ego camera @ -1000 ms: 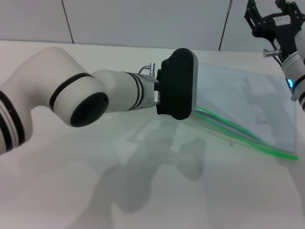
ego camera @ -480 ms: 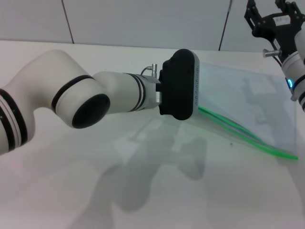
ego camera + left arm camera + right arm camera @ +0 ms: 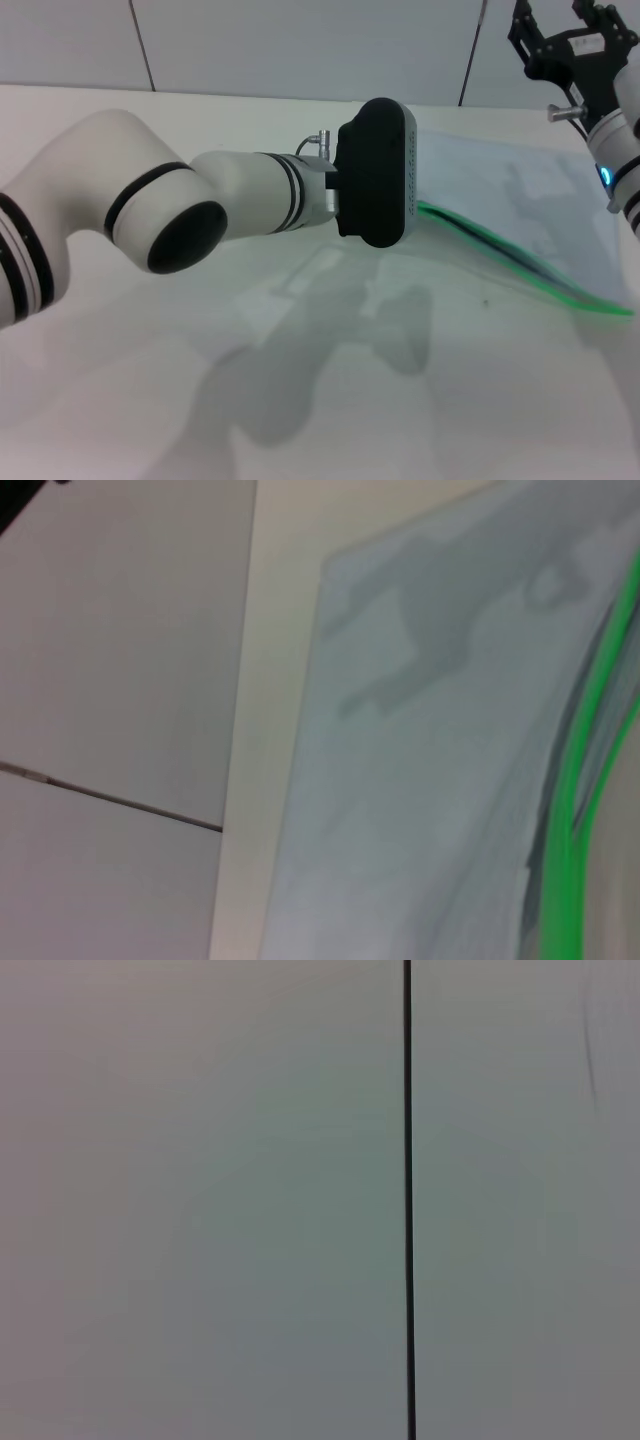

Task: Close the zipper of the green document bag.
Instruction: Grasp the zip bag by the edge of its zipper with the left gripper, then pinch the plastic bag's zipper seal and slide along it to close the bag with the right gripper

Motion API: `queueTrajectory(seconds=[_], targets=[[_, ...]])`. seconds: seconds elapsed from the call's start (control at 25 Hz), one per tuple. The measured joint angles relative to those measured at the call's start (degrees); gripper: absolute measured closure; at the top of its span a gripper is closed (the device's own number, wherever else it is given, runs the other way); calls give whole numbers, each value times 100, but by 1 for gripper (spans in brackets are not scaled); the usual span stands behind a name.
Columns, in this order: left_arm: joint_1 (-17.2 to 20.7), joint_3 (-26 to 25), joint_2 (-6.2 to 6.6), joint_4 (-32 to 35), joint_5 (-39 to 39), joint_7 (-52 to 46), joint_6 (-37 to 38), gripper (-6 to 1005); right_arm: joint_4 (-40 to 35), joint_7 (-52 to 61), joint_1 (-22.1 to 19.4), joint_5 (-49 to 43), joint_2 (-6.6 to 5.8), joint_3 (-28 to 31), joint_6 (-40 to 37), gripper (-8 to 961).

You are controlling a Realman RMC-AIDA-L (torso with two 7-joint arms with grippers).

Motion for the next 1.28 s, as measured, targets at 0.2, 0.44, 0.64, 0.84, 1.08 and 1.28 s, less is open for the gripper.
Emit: queueTrajectory(seconds=[0.2,0.44,0.64,0.84,1.08,1.28], targets=[[96,49,0,30,0,-50,128,900,-97,0,-27,-28,-1,-60,28,245],[439,59,17,166,40,-79,491,930,-766,-4,-199,-461,-184,-60,581,245],[751,-11,58,629,53,-41,605,937,-2047,124,-511,-834,-793,-41,1468,245],[1055,-37,77,936,124,-17,868,940,-2714,1240,-639,-1807,-1284,-39,1866,245],[1299,-139,88,1234,138,60,971,943,-2780,2979,-641,-3550,-1526,75,1853,246],[1444,-147,88,1326,141,122,1087,944,-2756,4032,-663,-4814,-1539,343,1792,246]])
